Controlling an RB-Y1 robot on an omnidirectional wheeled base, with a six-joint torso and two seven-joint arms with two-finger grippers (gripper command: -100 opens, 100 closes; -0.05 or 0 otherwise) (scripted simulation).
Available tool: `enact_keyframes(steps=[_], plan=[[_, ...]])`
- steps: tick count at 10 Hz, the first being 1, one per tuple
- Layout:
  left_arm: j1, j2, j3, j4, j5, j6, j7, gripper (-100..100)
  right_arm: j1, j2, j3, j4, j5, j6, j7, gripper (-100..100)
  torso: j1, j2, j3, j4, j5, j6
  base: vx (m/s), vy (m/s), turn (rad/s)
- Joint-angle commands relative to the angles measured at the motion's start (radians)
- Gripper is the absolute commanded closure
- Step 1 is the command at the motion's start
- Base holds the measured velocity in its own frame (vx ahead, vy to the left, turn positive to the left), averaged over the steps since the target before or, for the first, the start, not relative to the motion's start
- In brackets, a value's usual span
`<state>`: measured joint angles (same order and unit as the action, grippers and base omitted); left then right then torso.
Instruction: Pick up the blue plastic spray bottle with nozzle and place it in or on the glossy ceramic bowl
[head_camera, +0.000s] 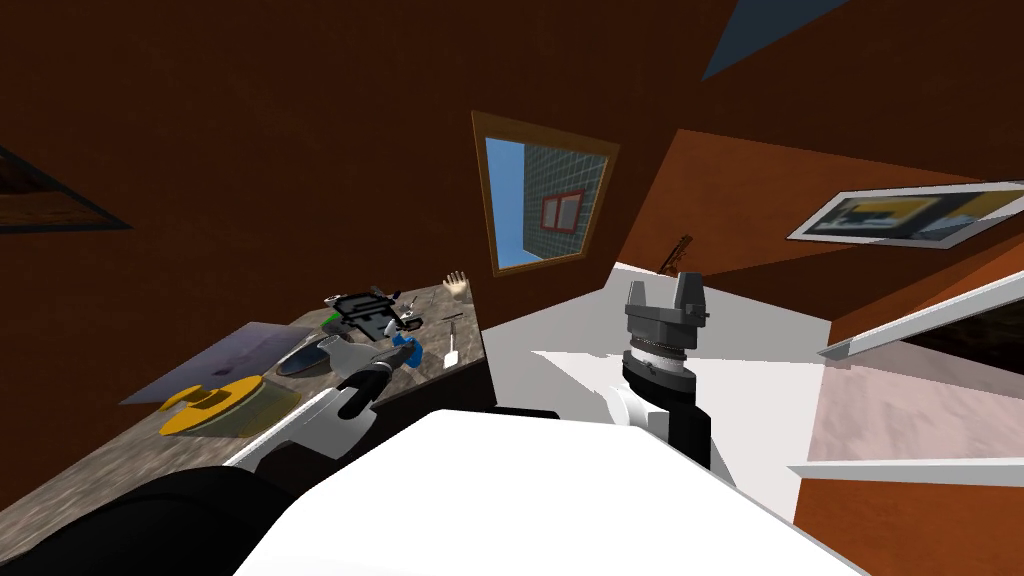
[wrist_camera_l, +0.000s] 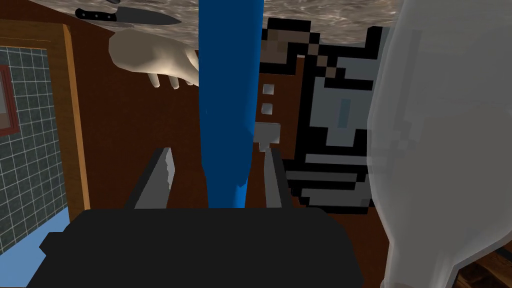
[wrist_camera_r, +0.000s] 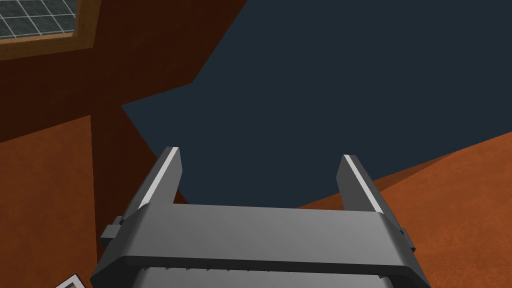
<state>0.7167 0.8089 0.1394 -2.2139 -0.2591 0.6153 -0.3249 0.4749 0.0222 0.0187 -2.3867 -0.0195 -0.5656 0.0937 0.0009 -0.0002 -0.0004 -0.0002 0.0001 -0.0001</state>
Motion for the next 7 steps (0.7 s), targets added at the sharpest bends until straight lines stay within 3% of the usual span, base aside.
enact_keyframes(steps=[1,4,5,6,7], plan=[[0.0,0.0,0.0,0.0,0.0,0.0,0.0,100,0.0,0.0,0.0,0.0,0.0,0.0,0.0,0,0.0,0.0,0.0,0.0,0.0,0.0,0.0,0.0,0.0],[0.0,0.0,0.0,0.0,0.0,0.0,0.0,100,0.0,0.0,0.0,0.0,0.0,0.0,0.0,0,0.0,0.001,0.0,0.0,0.0,0.0,0.0,0.0,0.0],[0.0,0.0,0.0,0.0,0.0,0.0,0.0,0,0.0,0.0,0.0,0.0,0.0,0.0,0.0,0,0.0,0.001,0.0,0.0,0.0,0.0,0.0,0.0,0.0],[0.0,0.0,0.0,0.0,0.0,0.0,0.0,100,0.0,0.0,0.0,0.0,0.0,0.0,0.0,0,0.0,0.001,0.0,0.0,0.0,0.0,0.0,0.0,0.0],[0.0,0.0,0.0,0.0,0.0,0.0,0.0,0,0.0,0.0,0.0,0.0,0.0,0.0,0.0,0,0.0,0.001,0.0,0.0,0.0,0.0,0.0,0.0,0.0]])
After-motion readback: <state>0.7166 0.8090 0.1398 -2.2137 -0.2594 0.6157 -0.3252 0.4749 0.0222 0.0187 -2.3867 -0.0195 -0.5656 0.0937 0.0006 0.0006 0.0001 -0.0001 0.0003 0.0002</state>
